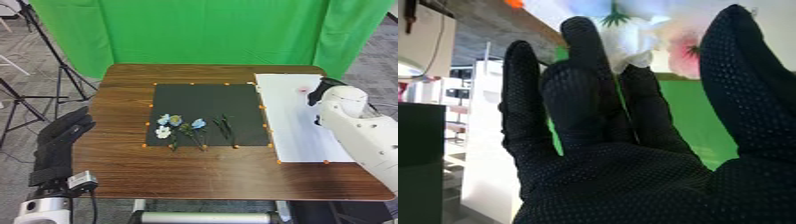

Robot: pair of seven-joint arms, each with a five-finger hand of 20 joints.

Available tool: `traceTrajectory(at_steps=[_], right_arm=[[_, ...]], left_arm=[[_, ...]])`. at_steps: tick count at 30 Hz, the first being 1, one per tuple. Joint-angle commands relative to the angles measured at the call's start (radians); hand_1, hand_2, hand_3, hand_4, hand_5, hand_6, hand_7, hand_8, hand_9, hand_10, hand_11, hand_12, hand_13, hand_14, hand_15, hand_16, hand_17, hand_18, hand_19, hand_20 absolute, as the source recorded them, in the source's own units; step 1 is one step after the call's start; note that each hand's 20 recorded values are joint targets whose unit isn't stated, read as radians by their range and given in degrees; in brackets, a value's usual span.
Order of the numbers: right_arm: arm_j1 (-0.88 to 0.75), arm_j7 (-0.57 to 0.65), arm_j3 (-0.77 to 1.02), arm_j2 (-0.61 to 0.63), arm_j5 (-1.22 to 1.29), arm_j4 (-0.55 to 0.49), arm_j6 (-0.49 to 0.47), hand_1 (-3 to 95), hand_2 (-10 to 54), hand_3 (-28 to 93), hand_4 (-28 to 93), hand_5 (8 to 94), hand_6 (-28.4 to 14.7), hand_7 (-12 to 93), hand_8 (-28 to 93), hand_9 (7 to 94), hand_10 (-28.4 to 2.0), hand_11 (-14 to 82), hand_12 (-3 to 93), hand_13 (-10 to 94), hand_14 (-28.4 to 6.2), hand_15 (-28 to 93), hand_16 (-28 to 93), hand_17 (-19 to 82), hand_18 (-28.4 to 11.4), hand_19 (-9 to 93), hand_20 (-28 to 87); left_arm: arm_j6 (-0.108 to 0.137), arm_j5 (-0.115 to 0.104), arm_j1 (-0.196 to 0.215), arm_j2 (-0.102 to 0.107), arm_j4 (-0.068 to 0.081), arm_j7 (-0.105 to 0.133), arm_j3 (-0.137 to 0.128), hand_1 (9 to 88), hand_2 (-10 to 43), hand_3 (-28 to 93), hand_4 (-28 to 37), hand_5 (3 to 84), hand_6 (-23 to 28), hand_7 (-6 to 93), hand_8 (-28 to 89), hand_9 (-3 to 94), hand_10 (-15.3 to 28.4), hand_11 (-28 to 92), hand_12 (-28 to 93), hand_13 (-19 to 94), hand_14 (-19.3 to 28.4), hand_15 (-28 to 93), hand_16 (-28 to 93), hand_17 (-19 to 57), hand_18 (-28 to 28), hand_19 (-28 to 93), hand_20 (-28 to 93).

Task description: Arrange flowers

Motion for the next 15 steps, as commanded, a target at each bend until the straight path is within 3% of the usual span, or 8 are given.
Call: traceTrajectory(at_steps=[1, 7, 8, 12, 15], right_arm=[[-0.015, 0.004, -0.006, -0.003, -0.053, 0.023, 0.007, 31.3, -3.0, 83, -27, 45.1, -6.6, 16, -12, 56.5, -16.5, 31.3, 16.3, 67, -11.0, 87, 15, 24, -22.9, 87, 7], [-0.007, 0.007, -0.063, 0.016, -0.114, 0.034, 0.08, 38.5, -4.6, 82, -28, 54.6, -3.7, 21, -14, 65.1, -12.5, 31.1, 15.3, 72, -8.4, 84, 16, 28, -21.0, 88, 3], [-0.002, 0.001, -0.076, 0.016, -0.134, 0.041, 0.098, 39.8, -4.8, 81, -28, 56.5, -3.1, 22, -14, 66.6, -12.1, 30.7, 15.1, 73, -7.9, 83, 17, 28, -20.6, 89, 3], [0.002, 0.002, -0.113, 0.03, -0.163, 0.046, 0.169, 49.4, -8.0, 75, -28, 63.6, -1.2, 29, -6, 78.6, -7.1, 15.7, 27.3, 78, -5.3, 80, 19, 31, -19.1, 91, -3], [0.008, -0.005, -0.144, 0.04, -0.194, 0.052, 0.231, 54.0, -8.5, 73, -28, 70.5, 0.7, 32, -4, 86.4, -5.5, 10.7, 31.4, 81, -3.7, 78, 19, 33, -17.9, 92, -4]], left_arm=[[0.008, -0.01, 0.016, -0.005, -0.008, 0.01, -0.003, 27.1, 3.1, 81, -18.0, 40.1, 10.6, 20.3, -12, 31.4, 19.0, 42, 10, 19, 23.9, 66, -17, -13.0, 18.8, 52, 12], [-0.003, 0.01, 0.011, -0.021, -0.007, -0.006, -0.006, 27.1, 3.1, 81, -17.9, 40.1, 10.6, 20.4, -12, 31.5, 19.0, 42, 10, 19, 23.9, 66, -17, -13.0, 18.8, 52, 12], [0.001, 0.005, 0.014, -0.019, -0.008, 0.001, -0.004, 27.1, 3.1, 81, -17.8, 40.1, 10.7, 20.4, -12, 31.4, 18.9, 42, 10, 19, 23.9, 66, -17, -13.0, 18.8, 52, 12], [0.001, 0.005, 0.013, -0.017, -0.007, 0.002, -0.002, 27.2, 3.2, 81, -17.8, 40.2, 10.6, 20.4, -12, 31.4, 19.0, 42, 10, 19, 23.9, 66, -16, -13.0, 18.8, 52, 12], [0.006, 0.001, 0.014, -0.013, -0.007, 0.005, -0.001, 27.1, 3.2, 81, -17.6, 40.3, 10.7, 20.6, -12, 31.4, 19.0, 42, 10, 19, 23.9, 66, -16, -13.0, 18.8, 52, 12]])
